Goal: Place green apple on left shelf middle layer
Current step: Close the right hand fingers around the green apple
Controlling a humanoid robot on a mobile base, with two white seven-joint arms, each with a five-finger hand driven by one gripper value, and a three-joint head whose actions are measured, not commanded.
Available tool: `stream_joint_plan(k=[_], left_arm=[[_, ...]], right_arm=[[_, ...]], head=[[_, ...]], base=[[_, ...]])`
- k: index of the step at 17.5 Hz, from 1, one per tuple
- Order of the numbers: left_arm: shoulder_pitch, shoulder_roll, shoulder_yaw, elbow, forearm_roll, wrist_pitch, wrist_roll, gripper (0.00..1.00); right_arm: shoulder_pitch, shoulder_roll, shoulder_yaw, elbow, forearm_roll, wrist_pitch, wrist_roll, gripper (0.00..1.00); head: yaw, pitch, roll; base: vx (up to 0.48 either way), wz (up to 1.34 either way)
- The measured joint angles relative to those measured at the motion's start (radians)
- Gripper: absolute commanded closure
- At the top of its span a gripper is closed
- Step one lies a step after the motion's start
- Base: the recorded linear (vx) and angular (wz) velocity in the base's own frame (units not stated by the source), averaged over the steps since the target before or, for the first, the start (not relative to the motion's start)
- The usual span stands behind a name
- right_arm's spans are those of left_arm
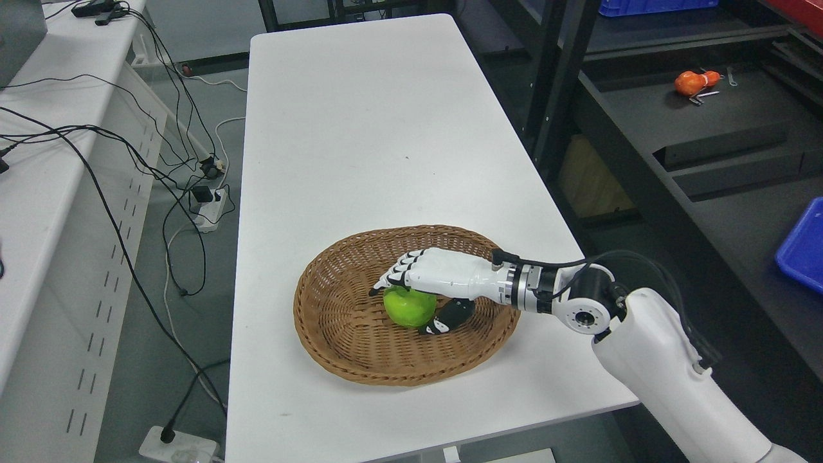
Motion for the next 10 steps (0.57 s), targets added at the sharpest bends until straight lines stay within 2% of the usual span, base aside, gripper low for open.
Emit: stream_joint_plan(k=[10], left_arm=[[0.0,0.0,0.0,0.0,0.0,0.0,0.0,0.0]], right_arm=[[-0.001,0.01,0.004,0.01,0.004,0.007,-0.002,0.21]], head=[[0.0,0.0,0.0]], base=[[0.0,0.0]])
